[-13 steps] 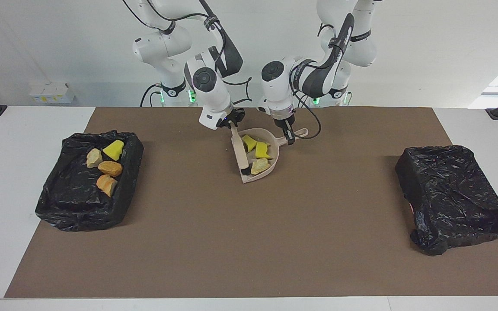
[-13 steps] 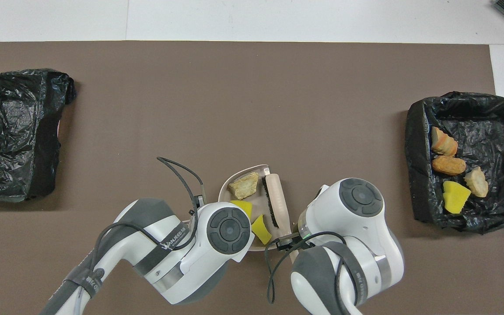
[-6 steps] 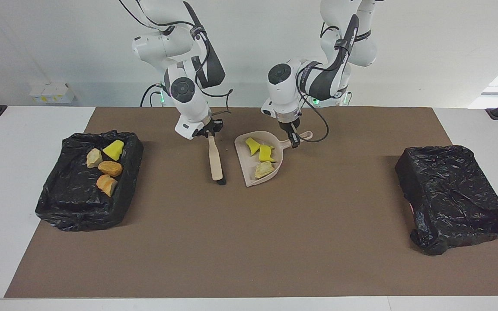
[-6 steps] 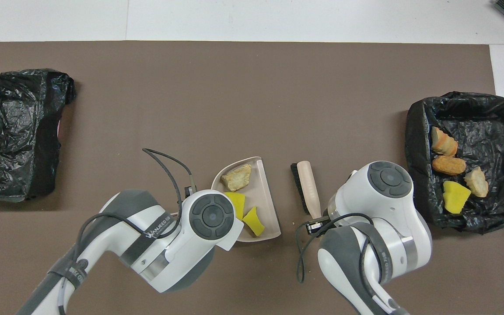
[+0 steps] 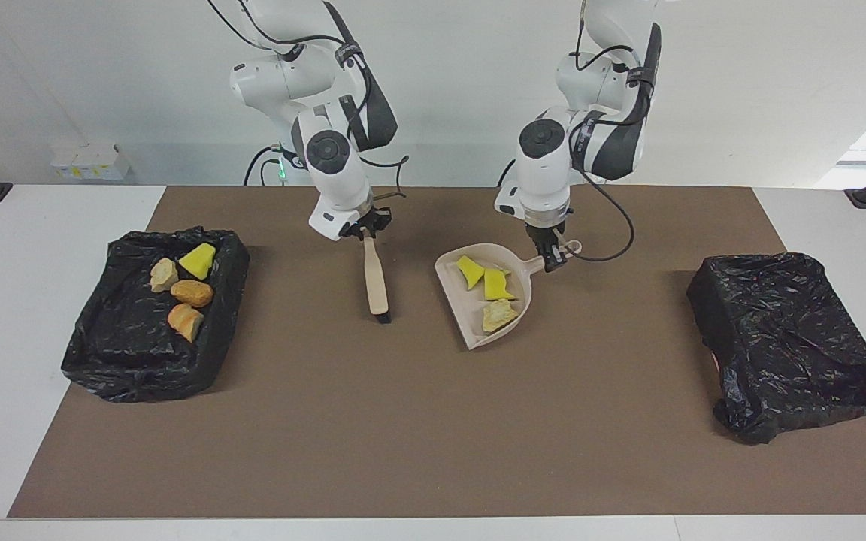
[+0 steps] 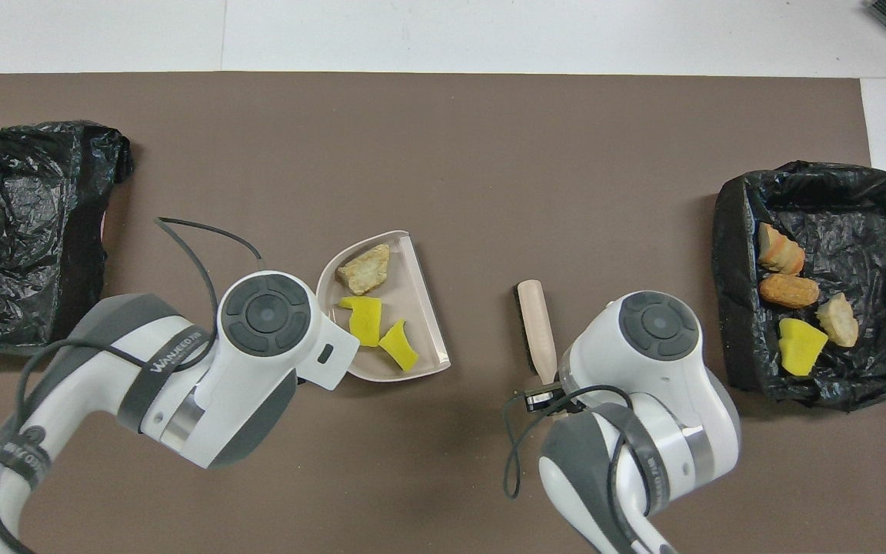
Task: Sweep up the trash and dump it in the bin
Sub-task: 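Carry the loaded dustpan to the bin near the left gripper, then tip the dustpan into the bin with the left gripper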
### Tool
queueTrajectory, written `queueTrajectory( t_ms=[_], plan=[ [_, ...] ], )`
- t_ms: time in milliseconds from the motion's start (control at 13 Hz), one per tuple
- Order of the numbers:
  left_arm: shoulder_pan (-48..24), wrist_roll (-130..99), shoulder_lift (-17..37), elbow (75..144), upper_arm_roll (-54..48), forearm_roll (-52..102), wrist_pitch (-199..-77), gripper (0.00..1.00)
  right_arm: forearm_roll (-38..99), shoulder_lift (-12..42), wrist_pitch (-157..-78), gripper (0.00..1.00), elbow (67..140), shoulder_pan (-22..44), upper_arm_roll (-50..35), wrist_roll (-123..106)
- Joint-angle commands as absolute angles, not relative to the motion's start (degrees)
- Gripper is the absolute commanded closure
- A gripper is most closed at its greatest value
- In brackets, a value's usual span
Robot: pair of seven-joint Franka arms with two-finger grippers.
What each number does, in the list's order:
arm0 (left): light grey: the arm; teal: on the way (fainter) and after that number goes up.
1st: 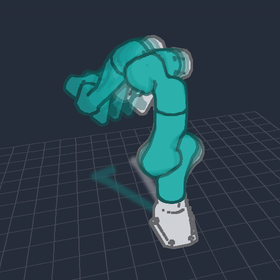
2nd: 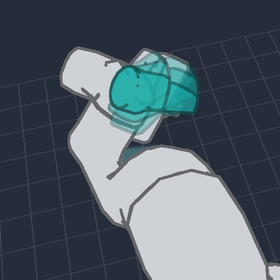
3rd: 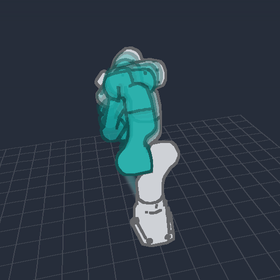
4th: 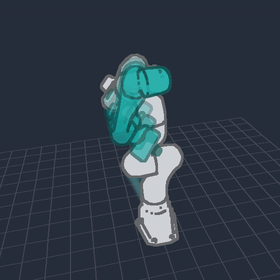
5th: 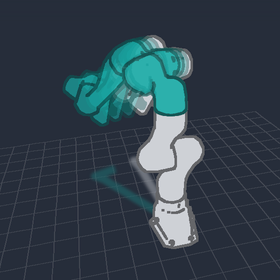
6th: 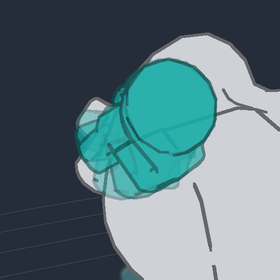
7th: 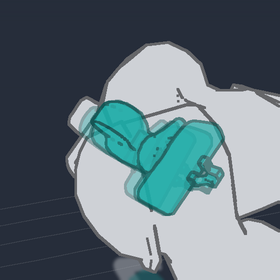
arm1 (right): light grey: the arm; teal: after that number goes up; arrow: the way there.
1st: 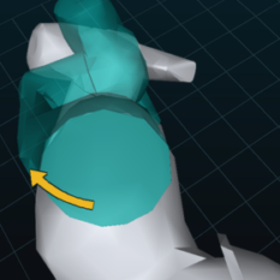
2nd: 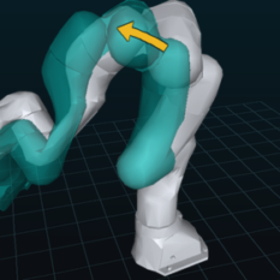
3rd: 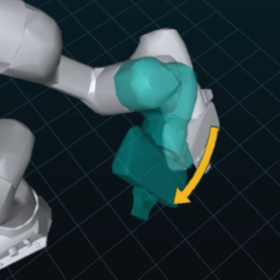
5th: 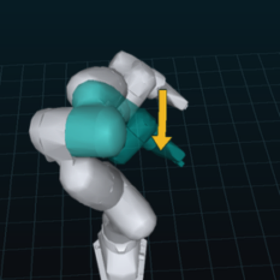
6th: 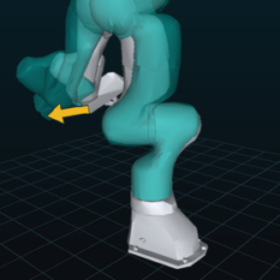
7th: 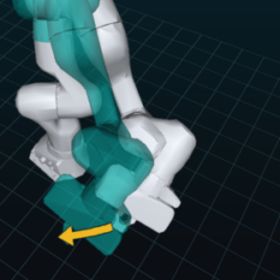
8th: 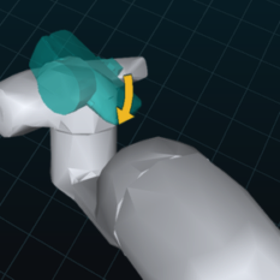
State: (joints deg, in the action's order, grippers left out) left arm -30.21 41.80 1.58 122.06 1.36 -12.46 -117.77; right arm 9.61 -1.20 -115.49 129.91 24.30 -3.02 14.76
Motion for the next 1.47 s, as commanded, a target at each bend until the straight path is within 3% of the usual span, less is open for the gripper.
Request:
queueTrajectory(
  t_ms=[0, 232, 540, 695, 849, 926, 1158, 1389],
  plan=[
    [-24.9, 44.55, -1.83, 122.34, 0.97, -14.93, -117.86, 1.0, 7.82, -0.44, -116.54, 1.0, 126.66, 31.09, -3.51, 25.8],
    [-17.96, 52.8, -4.47, 122.26, 1.05, -16.87, -117.86, 1.0, 7.91, 0.61, -117.07, 1.0, 124.2, 37.76, -3.69, 33.46],
    [-5.92, 67.39, -6.77, 120.86, 1.05, -16.88, -117.95, 1.0, 8.08, 7.02, -118.29, 1.0, 120.15, 45.51, -3.69, 43.23],
    [-1.34, 71.17, -5.98, 117.96, 1.14, -16.88, -118.56, 1.0, 8.26, 8.34, -121.71, 1.0, 121.11, 47.28, -3.78, 45.87],
    [4.1, 78.19, -1.7, 110.96, 1.05, -16.88, -118.48, 1.0, 8.79, 8.7, -121.73, 0.98, 120.77, 47.72, -3.69, 45.97],
    [6.31, 81.96, 0.42, 107.35, 1.05, -16.61, -118.39, 1.0, 7.83, 8.79, -121.64, 0.01, 120.5, 47.64, -3.69, 45.18],
    [13.08, 93.66, 7.01, 95.58, 1.05, -16.26, -116.03, 1.0, 8.0, 7.91, -119.29, 0.0, 116.38, 46.06, -3.43, 45.0],
    [16.08, 94.75, 9.05, 92.46, 1.14, -17.75, -116.27, 1.0, 7.82, 7.12, -108.94, 0.0, 108.48, 41.41, -3.16, 42.29]
  ],
)
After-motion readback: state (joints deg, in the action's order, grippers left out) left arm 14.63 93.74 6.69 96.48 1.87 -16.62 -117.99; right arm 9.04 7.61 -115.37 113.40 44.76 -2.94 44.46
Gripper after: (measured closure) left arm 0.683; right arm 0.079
